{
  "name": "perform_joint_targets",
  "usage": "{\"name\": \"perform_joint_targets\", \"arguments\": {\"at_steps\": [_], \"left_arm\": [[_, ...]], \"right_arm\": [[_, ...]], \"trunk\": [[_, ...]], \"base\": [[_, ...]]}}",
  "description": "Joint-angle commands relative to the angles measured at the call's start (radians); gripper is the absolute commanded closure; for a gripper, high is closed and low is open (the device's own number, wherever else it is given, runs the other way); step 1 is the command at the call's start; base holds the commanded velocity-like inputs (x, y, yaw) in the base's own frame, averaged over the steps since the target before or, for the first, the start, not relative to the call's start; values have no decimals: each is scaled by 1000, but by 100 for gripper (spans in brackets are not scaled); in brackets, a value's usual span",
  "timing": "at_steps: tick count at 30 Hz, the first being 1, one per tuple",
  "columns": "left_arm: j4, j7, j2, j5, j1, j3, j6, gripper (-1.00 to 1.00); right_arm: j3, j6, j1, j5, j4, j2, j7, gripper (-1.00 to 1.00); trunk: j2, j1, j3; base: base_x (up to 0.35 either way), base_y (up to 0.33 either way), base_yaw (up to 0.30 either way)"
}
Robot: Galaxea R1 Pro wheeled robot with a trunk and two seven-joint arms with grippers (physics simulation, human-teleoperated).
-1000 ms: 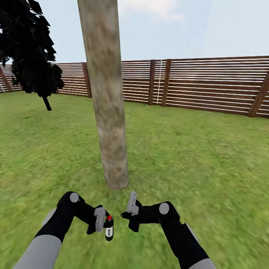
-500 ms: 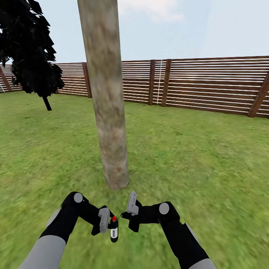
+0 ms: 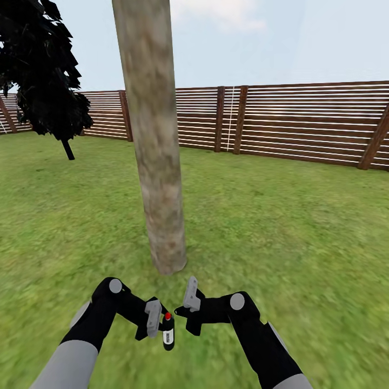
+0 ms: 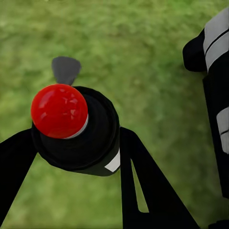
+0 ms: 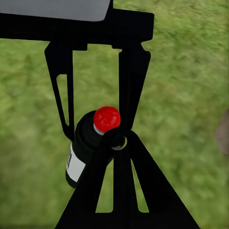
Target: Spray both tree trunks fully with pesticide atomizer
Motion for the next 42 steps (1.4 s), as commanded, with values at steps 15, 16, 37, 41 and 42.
{"name": "perform_joint_targets", "arguments": {"at_steps": [15, 16, 37, 41, 42], "left_arm": [[3, -1, -2, 64, 0, 0, -3, 100], [2, -1, -2, 65, 0, 0, -3, 100], [11, -1, -11, 79, 0, 0, -6, 100], [15, -1, -2, 77, 0, -3, -7, 100], [15, -1, 1, 77, 0, -3, -7, 100]], "right_arm": [[0, 0, 0, 0, 0, 0, 0, 100], [0, 0, 0, 0, 0, 0, 0, 100], [-5, 0, 0, 1, 0, 0, -2, 100], [-4, 0, 0, 0, 0, 0, -2, 100], [-4, 0, 0, 0, 0, 0, -2, 100]], "trunk": [[0, 0, 0], [0, 0, 0], [0, 0, 0], [0, 0, 0], [0, 0, 0]], "base": [[0, 0, 0], [0, 0, 0], [0, 0, 0], [0, 0, 0], [0, 0, 0]]}}
